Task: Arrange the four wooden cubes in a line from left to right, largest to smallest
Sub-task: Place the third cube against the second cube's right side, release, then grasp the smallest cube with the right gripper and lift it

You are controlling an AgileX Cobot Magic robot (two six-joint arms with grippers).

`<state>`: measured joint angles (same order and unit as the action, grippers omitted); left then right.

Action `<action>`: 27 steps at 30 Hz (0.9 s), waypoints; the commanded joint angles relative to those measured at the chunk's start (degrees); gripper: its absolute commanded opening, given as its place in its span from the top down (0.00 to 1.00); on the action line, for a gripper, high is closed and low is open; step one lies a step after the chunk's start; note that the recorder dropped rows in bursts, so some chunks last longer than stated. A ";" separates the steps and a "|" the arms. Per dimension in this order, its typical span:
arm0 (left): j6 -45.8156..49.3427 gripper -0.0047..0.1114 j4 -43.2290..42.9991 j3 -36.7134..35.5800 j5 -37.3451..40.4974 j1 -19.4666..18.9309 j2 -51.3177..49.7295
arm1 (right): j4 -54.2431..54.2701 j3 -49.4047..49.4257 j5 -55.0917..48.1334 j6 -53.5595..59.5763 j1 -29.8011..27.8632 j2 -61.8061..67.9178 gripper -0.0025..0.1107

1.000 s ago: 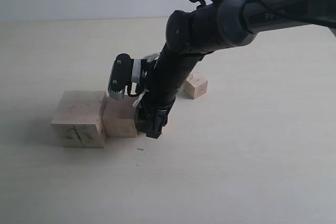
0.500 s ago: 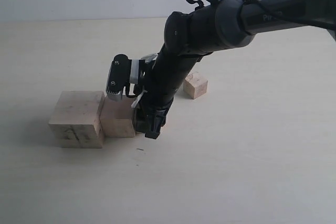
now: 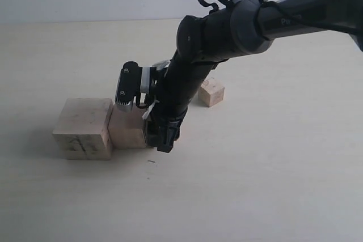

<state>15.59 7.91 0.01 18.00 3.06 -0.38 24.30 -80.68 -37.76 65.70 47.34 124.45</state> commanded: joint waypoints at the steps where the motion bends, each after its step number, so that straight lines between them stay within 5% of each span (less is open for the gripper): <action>1: 0.08 0.96 0.08 -0.01 -0.30 -0.11 0.38 | -0.52 0.25 0.23 0.23 0.30 -0.06 0.26; 7: 0.08 0.96 0.08 -0.01 -0.30 -0.11 0.38 | -2.27 0.25 -2.10 -7.05 0.16 -7.71 0.13; 16: 0.08 0.96 0.08 -0.01 -0.30 -0.11 0.38 | -28.15 0.25 -3.65 -44.91 -4.57 -23.02 0.13; 21: 0.08 0.96 0.08 -0.01 -0.30 -0.11 0.38 | -29.43 0.36 -5.64 -66.88 -9.49 -21.80 0.13; 27: 0.08 0.96 0.08 -0.01 -0.30 -0.11 0.38 | -29.15 0.36 -7.20 -70.69 -10.14 -13.67 0.13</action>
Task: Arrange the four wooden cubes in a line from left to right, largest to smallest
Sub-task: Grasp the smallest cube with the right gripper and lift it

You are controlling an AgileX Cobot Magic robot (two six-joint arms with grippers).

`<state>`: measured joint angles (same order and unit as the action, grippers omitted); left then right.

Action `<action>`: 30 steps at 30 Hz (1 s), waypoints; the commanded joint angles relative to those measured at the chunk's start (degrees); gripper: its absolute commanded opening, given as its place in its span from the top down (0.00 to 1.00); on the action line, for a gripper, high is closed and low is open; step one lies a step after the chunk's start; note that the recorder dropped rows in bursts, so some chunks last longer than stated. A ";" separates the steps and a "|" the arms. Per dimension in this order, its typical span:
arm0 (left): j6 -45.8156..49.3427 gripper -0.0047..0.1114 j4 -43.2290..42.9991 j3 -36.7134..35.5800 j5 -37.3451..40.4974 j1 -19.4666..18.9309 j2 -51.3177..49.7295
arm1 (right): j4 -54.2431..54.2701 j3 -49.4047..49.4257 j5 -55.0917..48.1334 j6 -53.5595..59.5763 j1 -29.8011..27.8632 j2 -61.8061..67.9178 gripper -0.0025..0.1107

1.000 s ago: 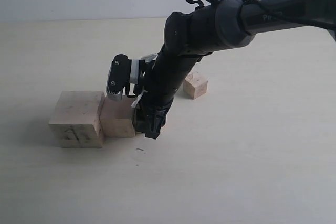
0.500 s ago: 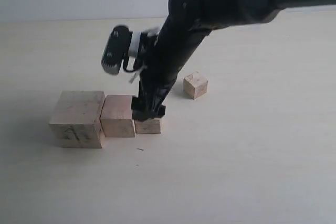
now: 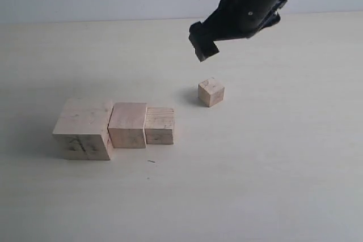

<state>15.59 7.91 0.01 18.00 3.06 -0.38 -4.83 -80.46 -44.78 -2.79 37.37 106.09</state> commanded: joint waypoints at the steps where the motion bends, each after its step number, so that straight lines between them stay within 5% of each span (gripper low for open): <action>1: 0.08 0.96 0.08 -0.01 -0.30 -0.11 0.38 | 0.13 0.13 0.16 -2.20 -0.06 6.17 0.14; 11: 0.08 0.96 0.08 -0.01 -0.30 -0.11 0.38 | -0.06 0.13 5.12 -2.20 -0.06 16.77 0.25; 20: 0.08 0.96 0.08 -0.01 -0.30 -0.11 0.38 | -0.23 0.13 7.42 1.34 -0.06 15.27 0.95; 24: 0.08 0.96 0.08 -0.01 -0.30 -0.11 0.38 | -0.57 0.13 3.47 4.72 -0.06 9.80 0.98; 30: 0.08 0.96 0.08 -0.01 -0.30 -0.11 0.38 | 6.01 1.55 -1.27 24.38 -0.06 1.91 0.98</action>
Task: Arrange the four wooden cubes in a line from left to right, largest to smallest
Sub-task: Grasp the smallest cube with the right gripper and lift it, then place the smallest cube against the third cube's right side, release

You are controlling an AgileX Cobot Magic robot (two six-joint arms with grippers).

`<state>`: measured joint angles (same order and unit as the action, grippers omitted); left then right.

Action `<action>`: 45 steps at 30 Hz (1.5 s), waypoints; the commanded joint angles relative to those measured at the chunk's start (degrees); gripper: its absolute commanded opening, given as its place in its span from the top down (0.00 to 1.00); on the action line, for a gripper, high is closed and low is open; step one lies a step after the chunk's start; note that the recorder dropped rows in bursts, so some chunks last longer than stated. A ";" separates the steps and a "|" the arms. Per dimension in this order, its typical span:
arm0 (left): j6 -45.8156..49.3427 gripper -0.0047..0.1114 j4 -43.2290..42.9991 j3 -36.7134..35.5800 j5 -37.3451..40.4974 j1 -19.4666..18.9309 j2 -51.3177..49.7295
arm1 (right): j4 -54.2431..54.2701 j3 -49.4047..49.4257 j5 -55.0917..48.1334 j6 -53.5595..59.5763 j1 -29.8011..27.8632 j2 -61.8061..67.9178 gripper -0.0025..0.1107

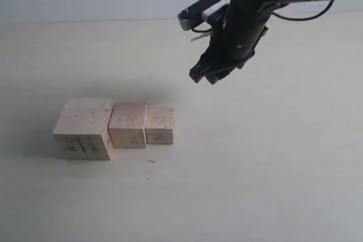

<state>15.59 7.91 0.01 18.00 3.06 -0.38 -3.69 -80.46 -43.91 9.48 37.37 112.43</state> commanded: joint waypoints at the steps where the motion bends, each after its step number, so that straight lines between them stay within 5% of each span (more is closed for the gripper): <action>1: 0.08 0.96 0.08 -0.01 -0.30 -0.11 0.38 | 7.43 2.45 -2.13 16.55 -0.06 -5.16 0.98; 9: 0.08 0.96 0.08 -0.01 -0.30 -0.11 0.38 | 26.06 9.98 -2.26 47.74 -0.06 -2.61 0.98; 24: 0.08 0.96 0.08 -0.01 -0.30 -0.11 0.38 | 32.50 10.14 0.98 64.07 -0.06 6.60 0.98; 45: 0.08 0.96 0.08 -0.01 -0.30 -0.11 0.38 | 28.18 10.14 9.50 65.93 2.97 7.82 0.98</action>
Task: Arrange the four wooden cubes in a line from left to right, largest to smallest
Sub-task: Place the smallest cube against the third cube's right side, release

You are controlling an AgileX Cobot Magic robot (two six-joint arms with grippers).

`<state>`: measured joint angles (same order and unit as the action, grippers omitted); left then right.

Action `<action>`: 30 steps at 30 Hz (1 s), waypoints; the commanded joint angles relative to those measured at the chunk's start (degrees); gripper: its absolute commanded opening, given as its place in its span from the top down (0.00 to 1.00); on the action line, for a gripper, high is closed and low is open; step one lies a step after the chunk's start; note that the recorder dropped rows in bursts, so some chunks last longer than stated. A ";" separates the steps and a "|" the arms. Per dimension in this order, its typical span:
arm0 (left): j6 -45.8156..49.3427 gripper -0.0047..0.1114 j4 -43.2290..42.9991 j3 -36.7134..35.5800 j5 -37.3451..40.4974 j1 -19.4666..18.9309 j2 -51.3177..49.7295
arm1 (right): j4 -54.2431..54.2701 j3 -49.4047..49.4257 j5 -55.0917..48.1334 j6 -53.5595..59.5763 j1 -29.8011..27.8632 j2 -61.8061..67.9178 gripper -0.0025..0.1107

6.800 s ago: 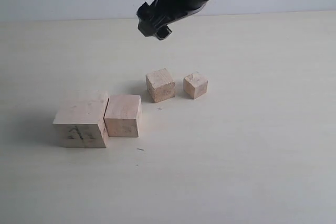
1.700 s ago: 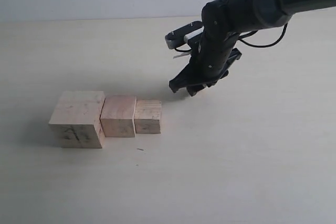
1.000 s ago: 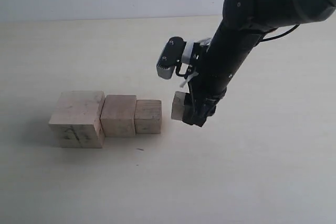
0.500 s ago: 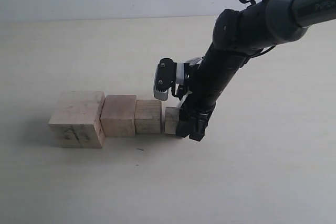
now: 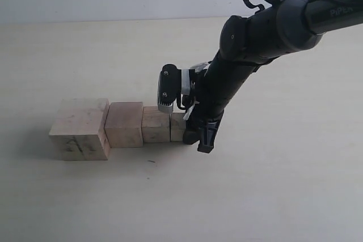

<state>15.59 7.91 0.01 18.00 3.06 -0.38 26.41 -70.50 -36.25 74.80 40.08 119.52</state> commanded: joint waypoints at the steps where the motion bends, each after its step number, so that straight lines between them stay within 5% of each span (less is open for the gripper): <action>1: 0.08 0.96 0.08 -0.01 -0.30 -0.11 0.38 | -1.92 0.19 1.95 0.61 0.26 0.74 0.98; 14: 0.08 0.96 0.08 -0.01 -0.30 -0.11 0.38 | -1.92 0.19 2.19 0.51 0.26 0.74 0.94; 23: 0.08 0.96 0.08 -0.01 -0.30 -0.11 0.38 | 0.71 0.19 2.09 0.51 0.26 0.74 0.55; 30: 0.08 0.96 0.08 -0.01 -0.30 -0.11 0.38 | -0.71 0.19 -0.11 -12.81 0.26 -12.10 0.31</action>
<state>15.59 7.91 0.01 18.00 3.06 -0.38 26.99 -70.41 -34.96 65.29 40.08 113.16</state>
